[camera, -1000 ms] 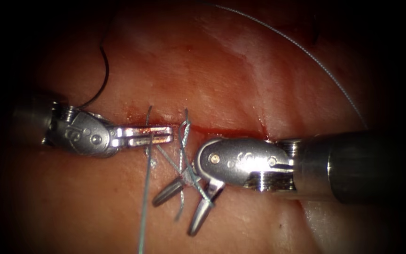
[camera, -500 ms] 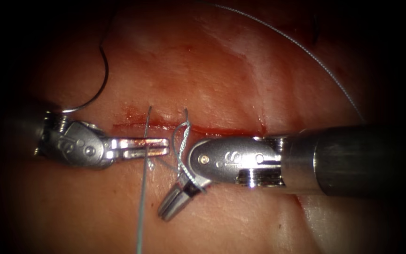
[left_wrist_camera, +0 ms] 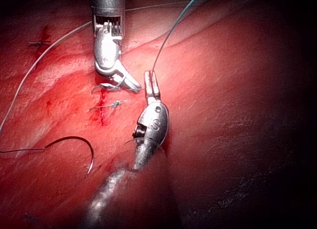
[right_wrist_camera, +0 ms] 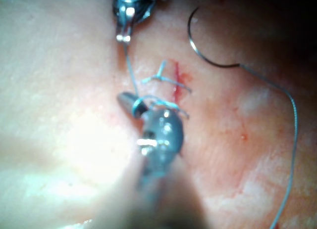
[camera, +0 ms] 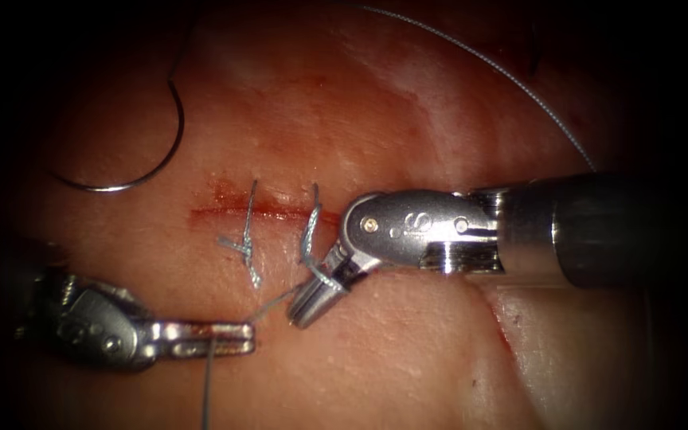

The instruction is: Wound Closure

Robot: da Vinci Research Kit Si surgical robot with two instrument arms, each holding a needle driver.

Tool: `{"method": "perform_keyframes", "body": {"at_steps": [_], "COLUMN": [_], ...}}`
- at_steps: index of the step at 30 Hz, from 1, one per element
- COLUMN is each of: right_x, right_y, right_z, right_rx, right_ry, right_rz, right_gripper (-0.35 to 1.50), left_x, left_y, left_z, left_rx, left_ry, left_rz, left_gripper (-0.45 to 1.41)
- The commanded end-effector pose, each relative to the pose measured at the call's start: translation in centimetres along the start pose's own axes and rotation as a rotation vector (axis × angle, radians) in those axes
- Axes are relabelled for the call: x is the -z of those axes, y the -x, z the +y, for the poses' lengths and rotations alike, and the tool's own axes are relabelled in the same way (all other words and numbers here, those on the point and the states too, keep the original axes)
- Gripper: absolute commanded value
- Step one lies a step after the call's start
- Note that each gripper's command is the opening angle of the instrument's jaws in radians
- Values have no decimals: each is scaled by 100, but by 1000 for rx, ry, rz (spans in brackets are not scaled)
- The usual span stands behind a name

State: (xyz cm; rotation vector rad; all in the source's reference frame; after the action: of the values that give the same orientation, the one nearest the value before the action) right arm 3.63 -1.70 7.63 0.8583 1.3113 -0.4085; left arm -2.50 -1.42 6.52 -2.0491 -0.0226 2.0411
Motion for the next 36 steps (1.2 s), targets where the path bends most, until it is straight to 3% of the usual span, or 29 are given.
{"method": "perform_keyframes", "body": {"at_steps": [1,11,18,28,36], "right_x": [5,38,49,73,101], "right_y": [5,4,6,10,25], "right_z": [10,32,36,45,51], "right_rx": [-2,-47,-83,-140,-283], "right_ry": [22,127,219,242,255], "right_rz": [6,17,17,-1,-44], "right_gripper": [-35,-35,-35,-35,-35], "left_x": [-3,1,1,2,1], "left_y": [7,-10,-14,-25,-35], "left_z": [10,62,72,80,86], "left_rx": [9,32,36,39,43], "left_ry": [5,18,18,19,22], "left_rz": [-2,-5,-6,-5,-4], "left_gripper": [-45,-45,-45,-45,-45]}}
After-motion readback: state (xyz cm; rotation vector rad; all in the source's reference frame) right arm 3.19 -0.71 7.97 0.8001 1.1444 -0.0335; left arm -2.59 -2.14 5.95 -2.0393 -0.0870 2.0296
